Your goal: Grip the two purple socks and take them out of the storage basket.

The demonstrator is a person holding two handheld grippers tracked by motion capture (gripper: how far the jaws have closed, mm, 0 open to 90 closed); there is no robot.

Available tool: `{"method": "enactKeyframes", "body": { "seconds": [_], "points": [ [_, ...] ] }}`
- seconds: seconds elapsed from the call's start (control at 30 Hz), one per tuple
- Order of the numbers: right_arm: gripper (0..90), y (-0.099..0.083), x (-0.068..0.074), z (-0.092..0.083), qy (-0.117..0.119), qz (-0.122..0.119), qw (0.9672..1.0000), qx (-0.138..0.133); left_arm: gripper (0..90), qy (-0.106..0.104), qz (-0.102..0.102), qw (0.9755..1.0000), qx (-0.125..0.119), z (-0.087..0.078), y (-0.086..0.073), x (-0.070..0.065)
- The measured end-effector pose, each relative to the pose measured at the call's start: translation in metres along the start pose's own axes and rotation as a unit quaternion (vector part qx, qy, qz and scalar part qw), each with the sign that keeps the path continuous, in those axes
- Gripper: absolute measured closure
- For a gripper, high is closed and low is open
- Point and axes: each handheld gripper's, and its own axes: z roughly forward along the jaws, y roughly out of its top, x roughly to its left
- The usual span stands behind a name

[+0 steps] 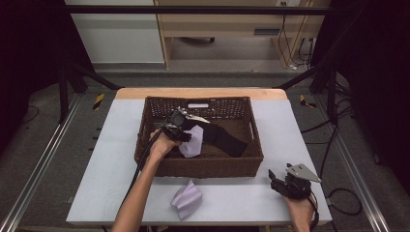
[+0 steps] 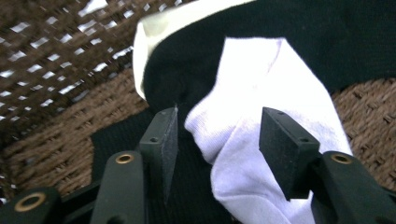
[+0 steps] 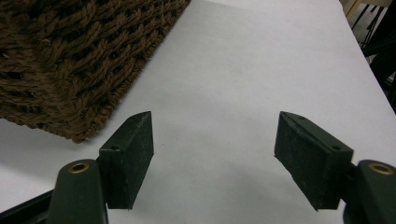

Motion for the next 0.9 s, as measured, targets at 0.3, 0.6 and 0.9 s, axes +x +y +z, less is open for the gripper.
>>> {"method": "enactKeyframes", "body": {
  "seconds": [0.3,0.6,0.9],
  "points": [
    [28.4,0.000,0.000,0.000,0.001,0.000,1.0000,0.001,53.7,0.002,0.007,0.9982,0.059,0.010,0.001,-0.002],
    [28.6,0.000,0.000,0.000,0.000,0.000,1.0000,0.000,85.0,-0.030,-0.017,0.9956,0.088,0.011,0.001,0.001],
    [28.7,0.000,0.000,0.000,-0.001,0.000,1.0000,-0.001,86.4,-0.053,-0.032,0.9979,-0.019,-0.012,-0.001,0.001]
  ]
}}
